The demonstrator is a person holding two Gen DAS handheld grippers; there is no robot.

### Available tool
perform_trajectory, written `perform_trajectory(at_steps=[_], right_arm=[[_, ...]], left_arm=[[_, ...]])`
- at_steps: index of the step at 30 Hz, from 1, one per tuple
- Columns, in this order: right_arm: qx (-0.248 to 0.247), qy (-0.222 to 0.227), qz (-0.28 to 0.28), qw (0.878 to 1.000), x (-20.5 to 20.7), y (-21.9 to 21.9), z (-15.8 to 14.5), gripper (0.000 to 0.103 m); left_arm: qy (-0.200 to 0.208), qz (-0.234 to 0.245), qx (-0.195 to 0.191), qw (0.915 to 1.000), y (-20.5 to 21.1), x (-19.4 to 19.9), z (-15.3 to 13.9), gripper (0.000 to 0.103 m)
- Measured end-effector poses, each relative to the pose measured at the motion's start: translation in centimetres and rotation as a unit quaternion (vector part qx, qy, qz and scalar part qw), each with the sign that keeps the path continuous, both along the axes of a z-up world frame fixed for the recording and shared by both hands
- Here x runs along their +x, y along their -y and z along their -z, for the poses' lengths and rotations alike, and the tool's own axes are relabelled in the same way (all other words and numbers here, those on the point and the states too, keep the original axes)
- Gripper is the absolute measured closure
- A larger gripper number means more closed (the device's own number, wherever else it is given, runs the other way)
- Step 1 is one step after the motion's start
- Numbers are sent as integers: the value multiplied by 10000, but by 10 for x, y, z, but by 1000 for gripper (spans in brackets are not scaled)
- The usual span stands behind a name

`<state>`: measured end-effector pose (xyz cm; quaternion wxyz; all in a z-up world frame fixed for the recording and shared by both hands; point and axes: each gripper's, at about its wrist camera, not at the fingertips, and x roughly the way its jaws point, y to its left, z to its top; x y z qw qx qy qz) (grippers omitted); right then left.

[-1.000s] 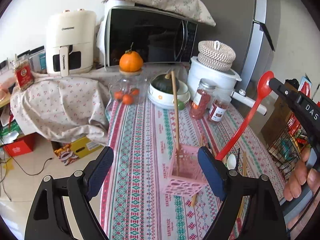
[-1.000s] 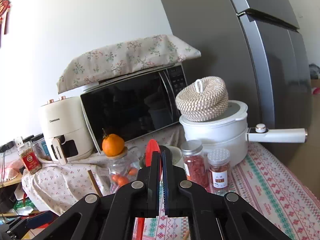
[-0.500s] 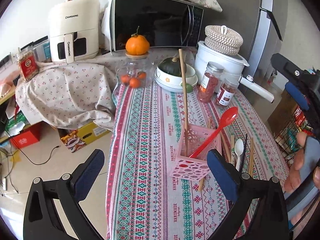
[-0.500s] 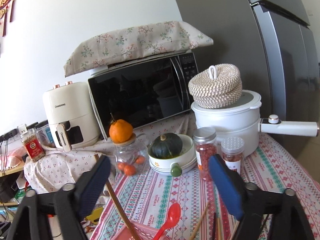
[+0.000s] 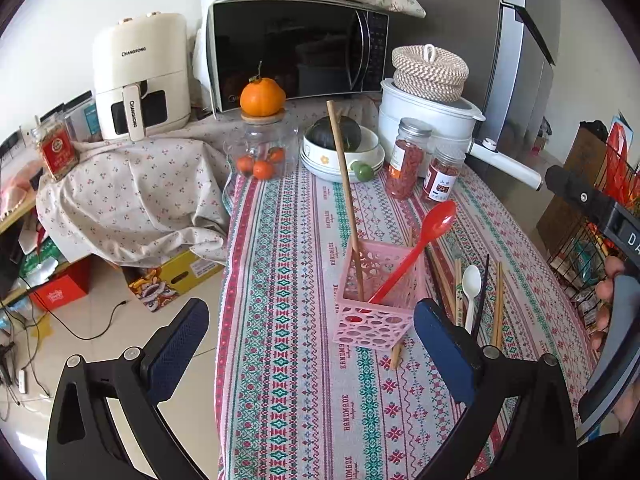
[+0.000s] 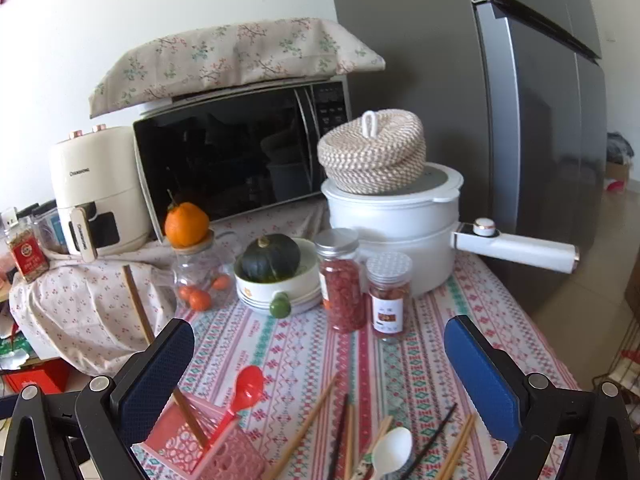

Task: Organize utensils
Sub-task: 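Lower the red spoon into the pink basket and open the right tool, then grasp a wooden chopstick with the left tool while the right tool grasps another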

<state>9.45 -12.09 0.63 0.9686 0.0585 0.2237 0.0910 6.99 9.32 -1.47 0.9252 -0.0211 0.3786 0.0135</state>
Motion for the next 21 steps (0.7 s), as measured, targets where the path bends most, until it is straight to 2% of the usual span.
perform_trajectory(at_steps=[5,9,17,21], right_arm=[[184,-709,-24,9973,7,29,17,0],[152,-1451,196,9891,14,52,39,0],[393,-2779,739,9570,31,105,96,0],[292,-3346,961,9370,42,116,124,0]], left_arm=[[-23,181,-54,9998,12,-5,-4,0],[-71,441,-167,9989,26,-9,-6,0],[-90,906,-75,9958,63,-13,-9,0],[-191,1050,-54,9943,75,-7,-3,0]])
